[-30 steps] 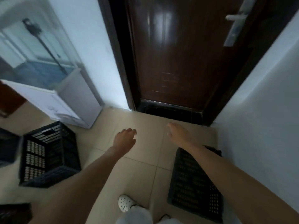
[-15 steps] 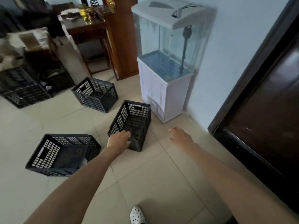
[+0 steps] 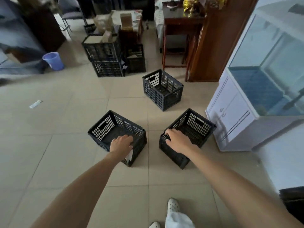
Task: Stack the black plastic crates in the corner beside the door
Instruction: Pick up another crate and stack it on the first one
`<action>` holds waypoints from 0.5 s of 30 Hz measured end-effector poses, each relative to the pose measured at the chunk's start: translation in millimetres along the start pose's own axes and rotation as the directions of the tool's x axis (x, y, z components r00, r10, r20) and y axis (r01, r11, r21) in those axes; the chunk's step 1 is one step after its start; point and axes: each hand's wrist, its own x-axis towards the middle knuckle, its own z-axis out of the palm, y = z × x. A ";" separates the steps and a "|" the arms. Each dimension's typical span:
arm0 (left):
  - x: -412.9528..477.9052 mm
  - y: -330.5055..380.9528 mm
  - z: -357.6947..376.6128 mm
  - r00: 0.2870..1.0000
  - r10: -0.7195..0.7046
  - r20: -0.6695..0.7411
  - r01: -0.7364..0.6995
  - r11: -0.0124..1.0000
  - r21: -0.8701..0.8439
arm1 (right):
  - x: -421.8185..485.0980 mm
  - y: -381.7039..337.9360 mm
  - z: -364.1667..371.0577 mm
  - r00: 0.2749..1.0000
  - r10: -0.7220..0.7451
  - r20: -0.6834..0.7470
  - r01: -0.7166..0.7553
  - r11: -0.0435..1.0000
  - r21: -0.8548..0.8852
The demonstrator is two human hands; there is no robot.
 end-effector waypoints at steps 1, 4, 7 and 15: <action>5.1 -6.5 0.1 1.000 -0.016 -0.019 0.016 1.000 -0.024 | 12.0 -0.8 0.6 1.000 -0.015 0.025 0.016 1.000 -0.025; 13.7 -30.8 -1.0 0.996 -0.081 -0.032 0.077 0.991 -0.105 | 48.2 -0.4 -0.1 0.994 -0.026 0.108 0.040 0.992 -0.121; 23.9 -64.0 1.0 0.979 -0.189 -0.076 0.172 0.967 -0.190 | 94.2 -7.2 -5.6 0.987 -0.071 0.147 0.102 0.972 -0.212; 31.0 -158.4 -10.4 0.917 -0.390 -0.086 0.357 0.897 -0.260 | 198.5 -111.4 0.3 0.953 -0.220 0.206 0.265 0.937 -0.228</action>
